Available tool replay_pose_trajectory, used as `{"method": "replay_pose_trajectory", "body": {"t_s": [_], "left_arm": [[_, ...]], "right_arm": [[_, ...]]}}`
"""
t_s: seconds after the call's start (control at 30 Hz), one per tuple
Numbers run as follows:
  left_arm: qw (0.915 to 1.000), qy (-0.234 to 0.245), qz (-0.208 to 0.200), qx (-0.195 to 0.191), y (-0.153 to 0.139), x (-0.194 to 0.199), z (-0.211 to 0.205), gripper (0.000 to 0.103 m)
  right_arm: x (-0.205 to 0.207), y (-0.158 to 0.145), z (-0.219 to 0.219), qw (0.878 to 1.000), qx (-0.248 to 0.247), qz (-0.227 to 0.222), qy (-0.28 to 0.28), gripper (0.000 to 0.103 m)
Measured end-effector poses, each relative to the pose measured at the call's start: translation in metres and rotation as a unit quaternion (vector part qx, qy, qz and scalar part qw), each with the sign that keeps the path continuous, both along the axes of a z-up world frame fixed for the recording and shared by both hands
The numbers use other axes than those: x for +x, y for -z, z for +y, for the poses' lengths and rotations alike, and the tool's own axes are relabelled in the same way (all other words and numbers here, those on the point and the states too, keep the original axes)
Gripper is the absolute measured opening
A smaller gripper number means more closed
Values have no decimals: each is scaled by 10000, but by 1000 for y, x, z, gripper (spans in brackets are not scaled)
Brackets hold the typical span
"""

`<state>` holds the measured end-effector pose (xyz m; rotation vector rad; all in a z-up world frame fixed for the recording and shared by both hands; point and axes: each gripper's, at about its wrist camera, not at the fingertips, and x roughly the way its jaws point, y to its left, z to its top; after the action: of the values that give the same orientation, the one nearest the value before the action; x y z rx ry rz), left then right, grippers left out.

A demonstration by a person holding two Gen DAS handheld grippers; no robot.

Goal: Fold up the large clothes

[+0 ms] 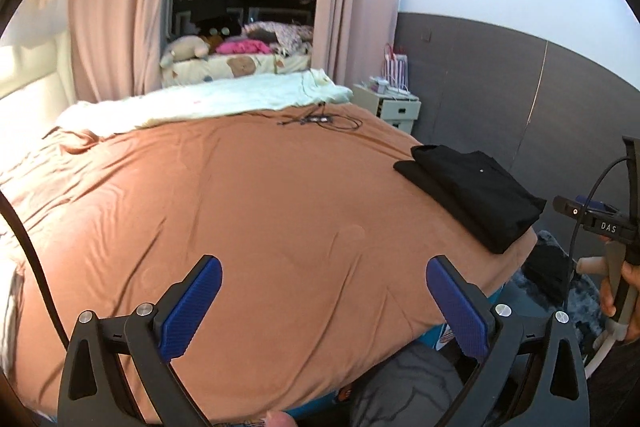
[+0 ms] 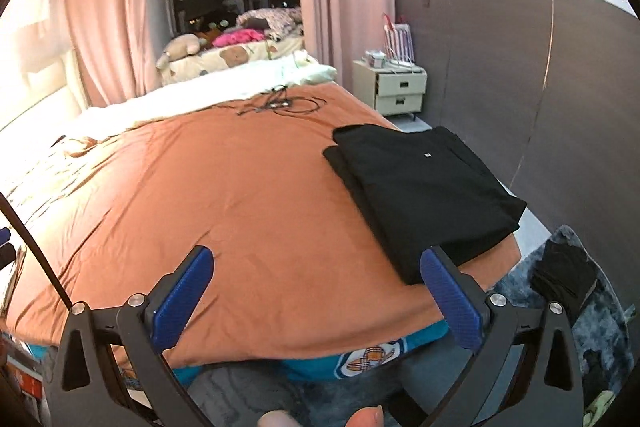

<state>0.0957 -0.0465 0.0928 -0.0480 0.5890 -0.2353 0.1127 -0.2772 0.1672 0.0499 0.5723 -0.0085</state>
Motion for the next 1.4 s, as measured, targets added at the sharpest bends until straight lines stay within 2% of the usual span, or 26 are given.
{"method": "replay_pose_trajectory", "body": {"t_s": [0.23,0.4,0.57,0.67,0.8,0.97,1.4], "left_arm": [[9992,-222,-334,-21,6,-59,26,103],[9976,-375,-564,142,15,-91,33,103],[9958,-489,-759,165,23,-118,33,103],[9946,-543,-847,261,29,-129,28,103],[9938,-593,-916,198,35,-143,28,103],[9933,-651,-958,58,43,-153,30,103],[9913,-828,-1025,35,42,-159,31,103]], "right_arm": [[-47,23,19,9995,-41,-206,-234,103],[-88,41,26,9974,-55,-487,-537,103],[-118,61,23,9962,-166,-689,-510,103],[-136,71,20,9952,-53,-849,-473,103],[-158,88,24,9942,40,-985,-425,103],[-160,105,29,9946,103,-931,-437,103],[-159,102,42,9950,114,-904,-396,103]]}}
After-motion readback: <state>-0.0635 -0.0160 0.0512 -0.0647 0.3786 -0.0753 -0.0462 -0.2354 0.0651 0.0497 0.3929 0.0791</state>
